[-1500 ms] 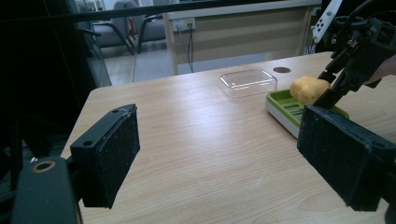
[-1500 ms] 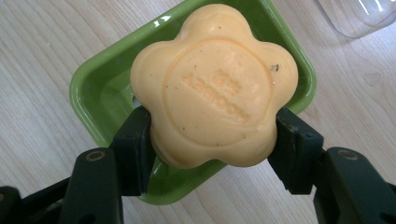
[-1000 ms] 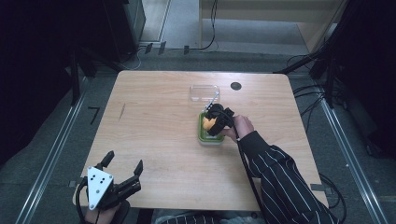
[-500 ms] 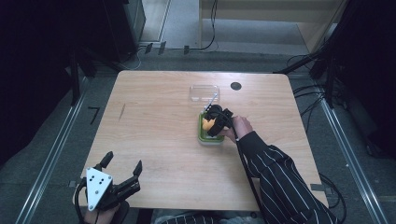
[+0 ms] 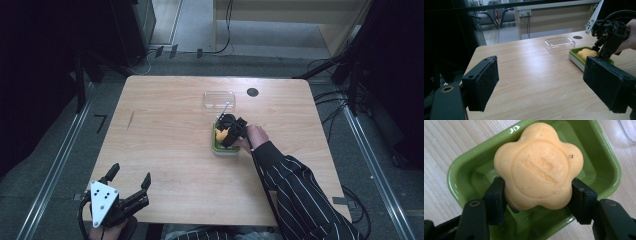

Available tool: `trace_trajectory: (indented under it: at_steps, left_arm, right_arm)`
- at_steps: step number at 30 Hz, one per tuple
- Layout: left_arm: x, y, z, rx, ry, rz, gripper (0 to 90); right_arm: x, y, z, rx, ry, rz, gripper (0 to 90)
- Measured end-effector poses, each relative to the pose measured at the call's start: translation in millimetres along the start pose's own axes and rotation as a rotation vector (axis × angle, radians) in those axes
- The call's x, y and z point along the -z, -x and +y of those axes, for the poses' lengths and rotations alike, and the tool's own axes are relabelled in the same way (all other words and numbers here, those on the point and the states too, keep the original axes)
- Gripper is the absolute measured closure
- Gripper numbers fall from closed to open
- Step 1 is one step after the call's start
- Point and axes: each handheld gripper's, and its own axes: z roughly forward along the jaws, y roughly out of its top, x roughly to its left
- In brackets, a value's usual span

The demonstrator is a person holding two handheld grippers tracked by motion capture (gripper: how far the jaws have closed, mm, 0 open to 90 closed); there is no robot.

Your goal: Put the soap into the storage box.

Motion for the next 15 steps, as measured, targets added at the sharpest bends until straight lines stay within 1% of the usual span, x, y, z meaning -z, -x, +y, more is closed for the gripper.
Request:
trace_trajectory:
  at_steps: [1, 2, 3, 6, 7, 8, 10, 11, 13, 15]
  left_arm:
    - [0.0, 0.0, 0.0, 0.000, 0.000, 0.000, 13.7]
    - [-0.2, 0.0, 0.0, 0.000, 0.000, 0.000, 13.7]
    - [-0.2, 0.1, 0.0, -0.002, -0.001, -0.001, 13.7]
    - [-0.1, 0.0, -0.1, -0.004, -0.002, 0.000, 13.6]
    - [0.1, 0.0, -0.2, -0.002, 0.000, 0.000, 13.7]
    - [0.5, -0.2, -0.3, -0.003, -0.001, 0.000, 13.7]
    - [1.0, -0.6, -0.5, 0.001, 0.001, 0.002, 13.7]
    - [1.4, -0.9, -0.5, 0.002, 0.001, 0.003, 13.7]
    - [1.6, -1.0, -0.4, 0.003, 0.003, 0.002, 13.6]
    - [1.1, -0.5, -0.3, 0.002, 0.002, 0.001, 13.7]
  right_arm:
    - [-0.7, -0.3, 0.0, -0.008, -0.011, 0.004, 38.0]
    - [-1.0, 0.0, -0.2, -0.010, -0.006, 0.006, 36.9]
    - [1.1, 0.1, 0.1, -0.005, 0.000, -0.007, 34.0]
    - [4.0, -0.2, 0.4, -0.006, 0.007, -0.019, 31.8]
    - [4.7, 0.2, 0.5, 0.000, 0.008, -0.016, 30.9]
    - [6.2, -0.5, 0.9, -0.005, 0.006, -0.021, 28.1]
    - [7.5, -0.7, 1.2, -0.007, 0.005, -0.020, 25.5]
    - [7.5, -0.7, 1.2, -0.007, 0.005, -0.020, 25.5]
    - [9.6, -1.0, 1.4, 0.000, 0.011, -0.015, 22.8]
    - [12.8, -2.8, 1.6, -0.001, 0.015, -0.021, 20.3]
